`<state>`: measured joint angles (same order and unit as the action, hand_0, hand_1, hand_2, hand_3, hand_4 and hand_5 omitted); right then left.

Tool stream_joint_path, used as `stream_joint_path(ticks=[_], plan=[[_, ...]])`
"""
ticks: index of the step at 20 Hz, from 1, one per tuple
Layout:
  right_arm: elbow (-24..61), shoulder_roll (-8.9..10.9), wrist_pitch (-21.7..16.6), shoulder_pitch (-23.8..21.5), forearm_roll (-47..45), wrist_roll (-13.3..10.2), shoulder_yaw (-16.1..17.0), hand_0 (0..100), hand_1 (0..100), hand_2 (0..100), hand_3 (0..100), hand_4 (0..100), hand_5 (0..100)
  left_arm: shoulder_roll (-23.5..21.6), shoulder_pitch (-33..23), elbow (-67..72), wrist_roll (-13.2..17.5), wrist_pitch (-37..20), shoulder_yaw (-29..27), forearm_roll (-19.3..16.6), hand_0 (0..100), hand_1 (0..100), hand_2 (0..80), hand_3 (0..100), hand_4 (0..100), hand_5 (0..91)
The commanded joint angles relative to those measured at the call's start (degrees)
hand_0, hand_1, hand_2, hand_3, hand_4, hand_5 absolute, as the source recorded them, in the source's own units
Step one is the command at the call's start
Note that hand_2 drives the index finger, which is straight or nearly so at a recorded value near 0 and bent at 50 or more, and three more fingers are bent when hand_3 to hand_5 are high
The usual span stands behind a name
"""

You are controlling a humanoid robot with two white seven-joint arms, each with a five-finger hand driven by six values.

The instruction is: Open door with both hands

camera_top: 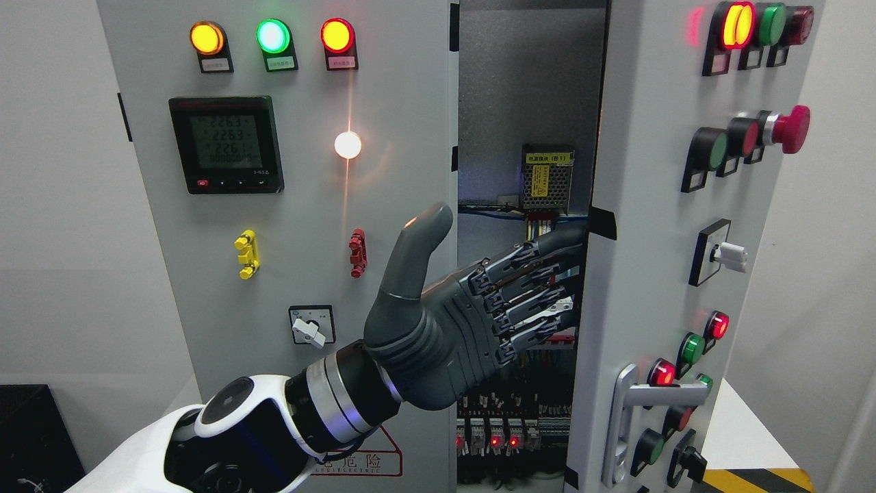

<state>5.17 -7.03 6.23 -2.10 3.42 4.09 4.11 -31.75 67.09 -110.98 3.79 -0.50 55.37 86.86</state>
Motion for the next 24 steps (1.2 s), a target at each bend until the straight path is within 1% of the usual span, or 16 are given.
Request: stream_joint_path(ticks=[1, 8, 15, 21, 24], plan=[[0.01, 0.0, 0.01, -0.01, 0.01, -0.05, 0.02, 19, 0, 0, 0, 0, 0, 2.84, 1.02, 1.03, -0.02, -0.2, 1.67, 0.07, 0, 0, 0.0, 0, 0, 0.0], [0.01, 0.0, 0.01, -0.01, 0.01, -0.05, 0.02, 19, 0, 0, 0, 0, 0, 4.59, 1.02, 0.94, -0.02, -0.12, 2.2, 0.07, 0, 0, 0.0, 0, 0, 0.0], [0.01, 0.0, 0.01, -0.01, 0.01, -0.05, -0.07, 19, 0, 0, 0, 0, 0, 4.68, 1.11, 0.06, -0.02, -0.12, 2.29, 0.07, 0, 0, 0.0, 0, 0, 0.0], [0.1, 0.0, 0.01, -0.01, 0.01, -0.05, 0.02, 19, 0, 0, 0, 0, 0, 6.35, 1.81, 0.15, -0.02, -0.03, 3.17, -0.02, 0, 0, 0.0, 0, 0, 0.0], [0.1, 0.0, 0.01, -0.01, 0.01, -0.05, 0.02, 19, 0, 0, 0, 0, 0, 6.88, 1.99, 0.15, -0.02, -0.03, 4.83, -0.11, 0, 0, 0.0, 0, 0, 0.0]])
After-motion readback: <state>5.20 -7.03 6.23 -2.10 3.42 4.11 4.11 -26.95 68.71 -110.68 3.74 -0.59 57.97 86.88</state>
